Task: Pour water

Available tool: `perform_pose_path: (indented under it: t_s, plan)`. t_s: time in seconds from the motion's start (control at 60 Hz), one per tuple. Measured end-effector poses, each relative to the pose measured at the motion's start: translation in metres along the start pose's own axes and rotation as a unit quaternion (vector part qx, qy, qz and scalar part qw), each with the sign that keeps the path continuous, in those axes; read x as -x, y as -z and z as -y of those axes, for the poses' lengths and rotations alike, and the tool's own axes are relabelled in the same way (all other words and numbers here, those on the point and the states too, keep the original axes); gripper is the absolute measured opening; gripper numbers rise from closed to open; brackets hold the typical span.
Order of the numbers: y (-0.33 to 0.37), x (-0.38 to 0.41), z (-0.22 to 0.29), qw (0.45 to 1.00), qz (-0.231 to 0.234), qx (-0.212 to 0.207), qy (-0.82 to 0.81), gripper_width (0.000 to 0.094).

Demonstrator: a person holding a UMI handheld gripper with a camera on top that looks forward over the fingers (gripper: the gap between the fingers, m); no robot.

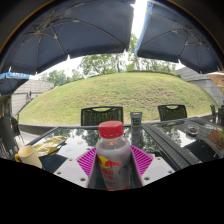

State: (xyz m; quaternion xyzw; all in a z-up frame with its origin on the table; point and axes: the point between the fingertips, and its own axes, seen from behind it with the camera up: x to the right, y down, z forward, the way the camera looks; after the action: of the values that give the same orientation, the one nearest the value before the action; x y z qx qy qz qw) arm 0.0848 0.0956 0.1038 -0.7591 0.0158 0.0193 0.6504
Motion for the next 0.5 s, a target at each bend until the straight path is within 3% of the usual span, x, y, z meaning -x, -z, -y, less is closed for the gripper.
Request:
perform_pose_path:
  t_s: [0.017,0.05,0.117,0.183,0.35,0.5]
  plan:
    - [-0.002,-0.003,0.000,1.000,-0.007,-0.004,0.002,0.0479]
    - [-0.003,-0.005,0.000,1.000,-0.014,-0.009,-0.006,0.0469]
    - [0.000,-0.012,0.003,0.999,-0.035,-0.032,0.008,0.0363]
    - [-0.002,-0.006,0.005,0.998,-0.030,-0.041,0.031,0.0319]
    - [0.000,0.013,0.012,0.990,-0.038,-0.040,0.131,0.0314]
    - [0.020,0.085,0.066,0.930,-0.037,-0.091,0.355,0.0315]
